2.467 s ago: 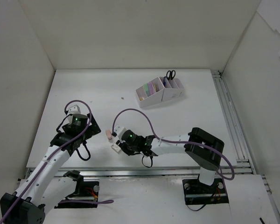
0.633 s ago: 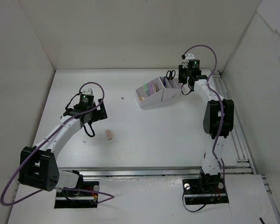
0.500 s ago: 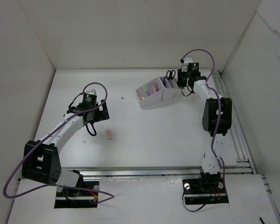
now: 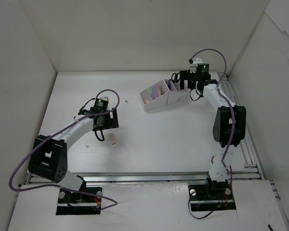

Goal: Sort the stationery into containers
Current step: Pick up the stapler from the center of the board.

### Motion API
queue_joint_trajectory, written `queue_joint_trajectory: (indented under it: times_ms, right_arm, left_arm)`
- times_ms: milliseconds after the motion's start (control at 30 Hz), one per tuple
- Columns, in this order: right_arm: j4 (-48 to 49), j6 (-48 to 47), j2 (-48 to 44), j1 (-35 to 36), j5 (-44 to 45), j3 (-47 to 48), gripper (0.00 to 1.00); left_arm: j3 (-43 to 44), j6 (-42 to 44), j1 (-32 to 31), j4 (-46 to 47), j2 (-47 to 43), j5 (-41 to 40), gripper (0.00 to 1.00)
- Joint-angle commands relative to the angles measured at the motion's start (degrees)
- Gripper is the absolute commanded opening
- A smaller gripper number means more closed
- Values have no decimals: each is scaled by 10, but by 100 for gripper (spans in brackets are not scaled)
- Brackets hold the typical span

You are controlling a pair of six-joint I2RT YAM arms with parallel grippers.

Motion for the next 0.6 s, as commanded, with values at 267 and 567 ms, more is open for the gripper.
queue_joint_trajectory:
  times_ms: [267,567]
  right_arm:
    - [96,63,-307,77,197,-214,98]
    - [91,86,-405,146,270,-341,98]
  left_arm:
    - [-20,-35,-38,-5,4,-18,71]
    - [-30,-57,-54,-32,33,-63,49]
